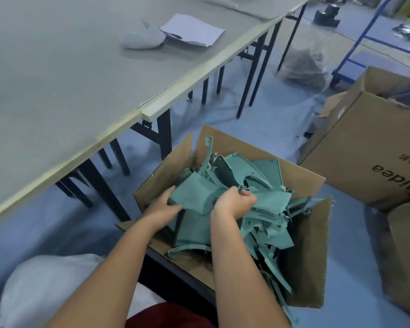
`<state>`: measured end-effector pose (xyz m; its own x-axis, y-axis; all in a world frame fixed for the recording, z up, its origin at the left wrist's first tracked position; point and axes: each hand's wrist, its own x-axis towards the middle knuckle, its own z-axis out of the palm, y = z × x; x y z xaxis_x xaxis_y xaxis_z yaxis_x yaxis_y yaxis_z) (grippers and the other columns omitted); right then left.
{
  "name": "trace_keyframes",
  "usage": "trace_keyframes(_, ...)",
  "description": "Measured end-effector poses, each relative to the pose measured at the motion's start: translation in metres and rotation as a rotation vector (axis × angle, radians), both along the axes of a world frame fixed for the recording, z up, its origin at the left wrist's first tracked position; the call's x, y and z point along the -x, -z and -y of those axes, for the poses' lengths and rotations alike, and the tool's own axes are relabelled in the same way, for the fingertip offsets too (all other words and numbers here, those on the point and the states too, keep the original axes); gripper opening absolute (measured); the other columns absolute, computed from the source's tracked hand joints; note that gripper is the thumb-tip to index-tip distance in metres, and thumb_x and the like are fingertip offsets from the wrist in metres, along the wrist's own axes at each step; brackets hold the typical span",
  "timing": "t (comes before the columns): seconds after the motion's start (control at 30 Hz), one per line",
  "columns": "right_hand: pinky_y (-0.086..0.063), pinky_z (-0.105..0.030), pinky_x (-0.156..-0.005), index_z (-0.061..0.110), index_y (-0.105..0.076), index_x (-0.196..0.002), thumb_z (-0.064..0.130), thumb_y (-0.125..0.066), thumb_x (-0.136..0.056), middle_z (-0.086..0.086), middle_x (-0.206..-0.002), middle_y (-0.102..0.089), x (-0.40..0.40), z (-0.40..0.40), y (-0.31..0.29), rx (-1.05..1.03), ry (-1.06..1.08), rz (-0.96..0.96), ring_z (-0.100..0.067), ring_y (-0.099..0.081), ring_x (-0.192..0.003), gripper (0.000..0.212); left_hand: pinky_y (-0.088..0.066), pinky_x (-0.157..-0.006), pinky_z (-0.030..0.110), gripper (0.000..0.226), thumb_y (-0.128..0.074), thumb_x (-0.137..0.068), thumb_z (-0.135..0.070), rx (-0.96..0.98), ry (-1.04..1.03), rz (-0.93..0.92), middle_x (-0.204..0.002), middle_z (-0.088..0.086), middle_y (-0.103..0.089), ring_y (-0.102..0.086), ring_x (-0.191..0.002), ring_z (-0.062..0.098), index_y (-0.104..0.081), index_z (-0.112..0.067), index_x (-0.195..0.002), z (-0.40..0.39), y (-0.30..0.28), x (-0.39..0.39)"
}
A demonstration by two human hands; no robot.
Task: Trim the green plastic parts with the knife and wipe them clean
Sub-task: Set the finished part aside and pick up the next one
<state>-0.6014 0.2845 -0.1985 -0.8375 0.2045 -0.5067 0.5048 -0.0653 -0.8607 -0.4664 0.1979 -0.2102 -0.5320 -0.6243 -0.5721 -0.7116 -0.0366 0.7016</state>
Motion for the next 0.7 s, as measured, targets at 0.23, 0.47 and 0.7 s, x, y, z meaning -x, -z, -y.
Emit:
trace_keyframes(0.23,-0.038,-0.015,-0.056,0.021,-0.049,-0.076,0.000,-0.046,-0.080,0.007,-0.075,-0.052,-0.027,0.050,-0.057,0.115,-0.328,-0.318,-0.012,-0.047,-0.064,0.021,-0.051,-0.093,0.041,0.030,-0.041,-0.094,-0.016,0.395,0.197,-0.029,-0.120,0.007,-0.064,-0.059,-0.100,0.023,-0.066,-0.020,-0.111,0.015,-0.099,0.028)
trace_keyframes(0.47,-0.037,-0.015,-0.058,0.016,-0.052,-0.083,0.002,-0.045,-0.083,0.009,-0.067,-0.050,-0.090,0.130,-0.155,0.304,-0.644,-0.707,0.004,-0.046,-0.058,0.016,-0.049,-0.059,0.024,0.021,-0.047,-0.097,-0.013,0.383,-0.143,-0.513,-0.072,0.003,-0.062,-0.059,-0.058,0.014,-0.064,-0.012,-0.084,0.065,-0.216,-0.031)
trace_keyframes(0.7,-0.049,-0.036,-0.073,0.024,-0.052,-0.078,0.005,-0.046,-0.084,0.009,-0.073,-0.057,-0.244,0.201,-0.217,0.377,-1.323,-0.929,-0.017,-0.058,-0.077,0.021,-0.053,-0.057,0.023,0.022,-0.047,-0.094,-0.007,0.569,-0.714,-0.638,-0.065,-0.003,-0.061,-0.061,-0.058,0.009,-0.053,-0.019,-0.076,0.108,-0.249,-0.193)
